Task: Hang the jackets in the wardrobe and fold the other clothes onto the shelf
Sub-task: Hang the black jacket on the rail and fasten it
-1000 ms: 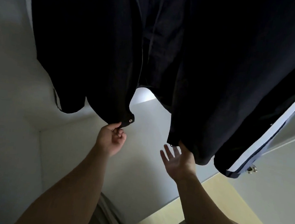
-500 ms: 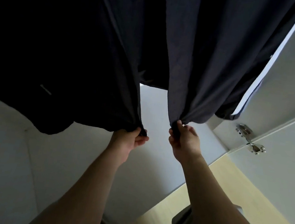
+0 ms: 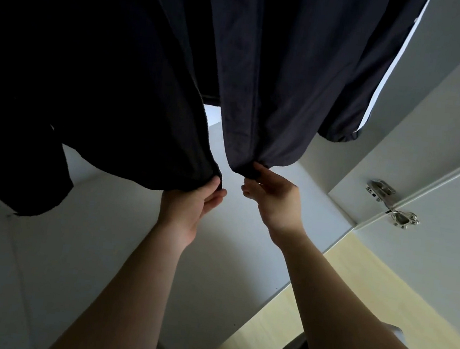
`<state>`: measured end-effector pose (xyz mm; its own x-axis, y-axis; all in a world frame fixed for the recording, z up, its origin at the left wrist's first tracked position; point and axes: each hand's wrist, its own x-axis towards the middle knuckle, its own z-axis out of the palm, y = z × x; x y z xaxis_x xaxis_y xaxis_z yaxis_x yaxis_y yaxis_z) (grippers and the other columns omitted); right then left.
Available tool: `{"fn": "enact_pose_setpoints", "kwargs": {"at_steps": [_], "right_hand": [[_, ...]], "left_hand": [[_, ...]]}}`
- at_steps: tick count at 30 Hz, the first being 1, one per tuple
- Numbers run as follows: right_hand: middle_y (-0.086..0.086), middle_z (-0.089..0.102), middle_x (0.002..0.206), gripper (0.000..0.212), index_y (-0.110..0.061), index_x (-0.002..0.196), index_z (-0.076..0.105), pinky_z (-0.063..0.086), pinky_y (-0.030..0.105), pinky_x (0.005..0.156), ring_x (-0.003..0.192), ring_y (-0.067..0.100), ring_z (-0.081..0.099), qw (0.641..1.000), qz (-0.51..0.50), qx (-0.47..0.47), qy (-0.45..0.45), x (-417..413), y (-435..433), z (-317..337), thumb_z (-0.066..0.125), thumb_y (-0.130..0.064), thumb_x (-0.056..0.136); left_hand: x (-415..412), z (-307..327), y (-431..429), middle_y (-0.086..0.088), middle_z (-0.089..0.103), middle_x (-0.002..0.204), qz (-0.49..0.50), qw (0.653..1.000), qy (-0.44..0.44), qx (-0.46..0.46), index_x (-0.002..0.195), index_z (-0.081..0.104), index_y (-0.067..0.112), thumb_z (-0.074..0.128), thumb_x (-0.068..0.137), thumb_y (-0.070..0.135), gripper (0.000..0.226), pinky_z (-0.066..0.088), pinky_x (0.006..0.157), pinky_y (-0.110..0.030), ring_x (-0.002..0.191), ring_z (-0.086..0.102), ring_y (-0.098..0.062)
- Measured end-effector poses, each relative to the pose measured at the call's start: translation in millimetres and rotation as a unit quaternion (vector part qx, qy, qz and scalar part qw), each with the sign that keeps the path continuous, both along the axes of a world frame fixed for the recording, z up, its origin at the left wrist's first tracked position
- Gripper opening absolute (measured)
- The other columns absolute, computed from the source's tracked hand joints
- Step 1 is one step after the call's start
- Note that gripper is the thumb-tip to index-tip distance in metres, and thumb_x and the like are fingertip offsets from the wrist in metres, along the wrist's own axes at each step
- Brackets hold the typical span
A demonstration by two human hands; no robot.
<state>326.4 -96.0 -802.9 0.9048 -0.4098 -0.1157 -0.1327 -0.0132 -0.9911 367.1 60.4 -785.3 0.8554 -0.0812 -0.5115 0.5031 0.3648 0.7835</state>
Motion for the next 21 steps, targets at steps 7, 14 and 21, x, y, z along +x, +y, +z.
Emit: {"fn": "enact_pose_setpoints", "kwargs": {"at_steps": [7,14,21], "right_hand": [[-0.017,0.074,0.081,0.031,-0.040,0.099,0.072,0.049,0.014,0.060,0.071,-0.004,0.067,0.988,-0.043,-0.144,0.032,-1,2,0,0.084,-0.054,0.074],[-0.016,0.073,0.078,0.022,-0.022,0.083,0.065,0.042,0.008,0.063,0.077,-0.003,0.066,0.967,-0.113,-0.225,-0.026,1,9,-7,0.066,-0.041,0.095],[0.009,0.078,0.086,0.011,-0.005,0.092,0.057,0.060,0.043,0.084,0.086,0.030,0.076,0.985,-0.094,0.142,-0.009,6,10,-4,0.065,-0.012,0.091]], "left_hand": [[-1,-2,-2,-0.006,0.079,0.095,-0.024,0.999,-0.020,0.025,0.112,0.069,0.003,0.078,0.087,0.009,0.027,0.060,0.072,-0.026,0.088,0.077,-0.024],[4,-3,1,-0.008,0.077,0.099,-0.013,0.999,-0.004,0.038,0.114,0.067,0.001,0.077,0.088,0.009,0.029,0.061,0.073,-0.027,0.086,0.077,-0.023],[5,-8,-3,-0.006,0.074,0.088,-0.008,0.996,-0.023,0.081,0.104,0.067,0.004,0.078,0.089,0.015,0.022,0.060,0.064,-0.026,0.076,0.076,-0.022]]}}
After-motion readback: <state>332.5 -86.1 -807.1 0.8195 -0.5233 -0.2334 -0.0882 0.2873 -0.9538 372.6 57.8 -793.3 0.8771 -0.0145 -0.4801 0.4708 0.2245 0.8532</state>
